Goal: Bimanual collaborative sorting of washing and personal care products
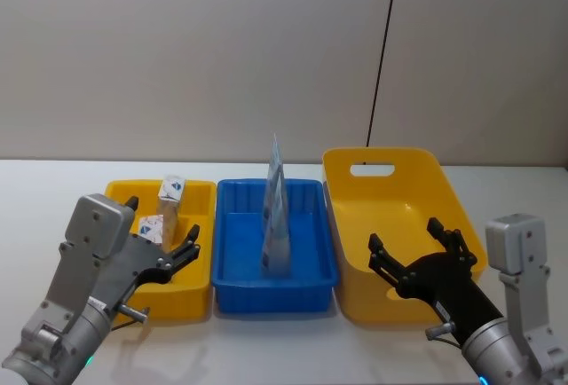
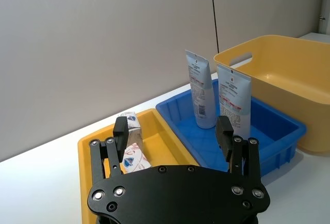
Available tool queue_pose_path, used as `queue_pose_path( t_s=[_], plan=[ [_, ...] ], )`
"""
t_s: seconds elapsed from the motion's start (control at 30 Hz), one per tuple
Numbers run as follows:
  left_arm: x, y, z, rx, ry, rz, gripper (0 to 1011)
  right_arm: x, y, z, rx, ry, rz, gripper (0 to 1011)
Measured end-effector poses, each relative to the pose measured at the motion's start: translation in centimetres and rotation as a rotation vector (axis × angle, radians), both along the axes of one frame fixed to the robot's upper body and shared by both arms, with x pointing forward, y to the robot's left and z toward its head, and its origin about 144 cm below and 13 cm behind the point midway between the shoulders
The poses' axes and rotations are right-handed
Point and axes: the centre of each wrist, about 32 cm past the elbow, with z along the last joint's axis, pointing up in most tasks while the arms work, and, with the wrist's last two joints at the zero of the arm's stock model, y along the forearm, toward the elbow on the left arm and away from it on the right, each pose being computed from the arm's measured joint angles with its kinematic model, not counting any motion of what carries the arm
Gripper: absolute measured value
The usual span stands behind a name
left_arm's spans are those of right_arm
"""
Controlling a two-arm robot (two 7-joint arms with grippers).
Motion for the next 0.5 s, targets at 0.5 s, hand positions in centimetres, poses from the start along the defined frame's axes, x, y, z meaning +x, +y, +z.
queue_pose_path(
  t_s=[0.5],
  plan=[
    [0.00, 0.00, 0.00, 0.000, 0.000, 0.000, 1001, 0.00, 0.00, 0.00, 0.000, 0.000, 0.000, 1000]
  ],
)
